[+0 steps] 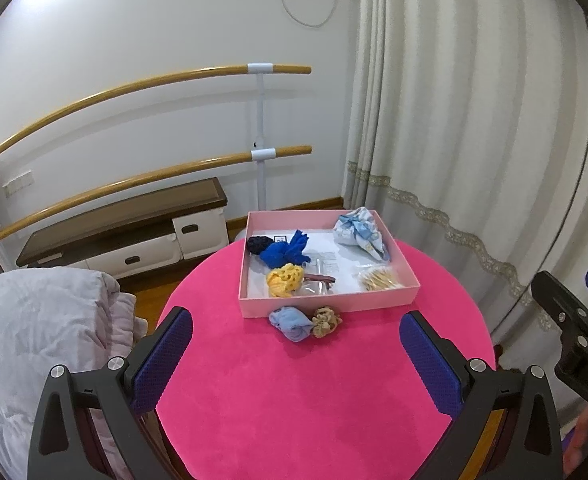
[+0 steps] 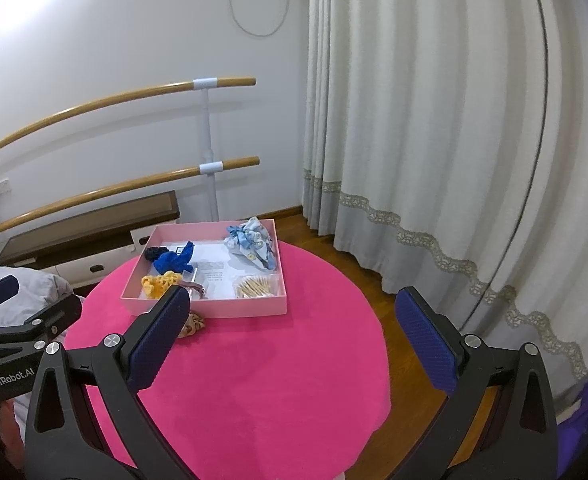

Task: Organize soft objects
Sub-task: 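Withdraw both open tools from the box back over the table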

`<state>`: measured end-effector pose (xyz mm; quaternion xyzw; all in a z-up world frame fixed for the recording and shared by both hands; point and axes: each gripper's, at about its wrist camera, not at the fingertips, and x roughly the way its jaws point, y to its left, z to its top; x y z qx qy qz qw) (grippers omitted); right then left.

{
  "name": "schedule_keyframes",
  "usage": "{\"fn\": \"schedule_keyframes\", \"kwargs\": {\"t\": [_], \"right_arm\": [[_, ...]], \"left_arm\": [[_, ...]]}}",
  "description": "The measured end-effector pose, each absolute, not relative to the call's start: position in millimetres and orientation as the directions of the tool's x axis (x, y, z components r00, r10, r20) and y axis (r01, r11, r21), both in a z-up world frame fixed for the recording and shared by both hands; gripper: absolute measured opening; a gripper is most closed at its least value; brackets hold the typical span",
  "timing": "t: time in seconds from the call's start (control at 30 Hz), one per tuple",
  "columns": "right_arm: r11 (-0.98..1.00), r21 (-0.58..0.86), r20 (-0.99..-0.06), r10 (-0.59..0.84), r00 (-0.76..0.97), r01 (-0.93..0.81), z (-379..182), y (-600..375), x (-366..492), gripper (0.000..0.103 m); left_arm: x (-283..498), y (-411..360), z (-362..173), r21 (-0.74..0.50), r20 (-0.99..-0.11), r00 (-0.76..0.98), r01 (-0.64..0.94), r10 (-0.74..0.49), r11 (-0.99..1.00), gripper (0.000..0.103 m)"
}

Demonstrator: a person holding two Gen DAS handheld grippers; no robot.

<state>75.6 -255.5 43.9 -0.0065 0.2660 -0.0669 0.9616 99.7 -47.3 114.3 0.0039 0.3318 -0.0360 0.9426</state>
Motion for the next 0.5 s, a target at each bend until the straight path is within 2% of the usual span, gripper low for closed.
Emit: {"fn": "schedule_keyframes", "kwargs": {"t": [0.5], "right_arm": [[0.991,-0.061,-0.537,-0.133,0.833,0.119,37.8,-253.1,83.1,0.103]], "left_arm": [[105.4,-44.5,108.8,-0.016,-0.643,0.763,0.067,-0.062,0.998,0.103]]}}
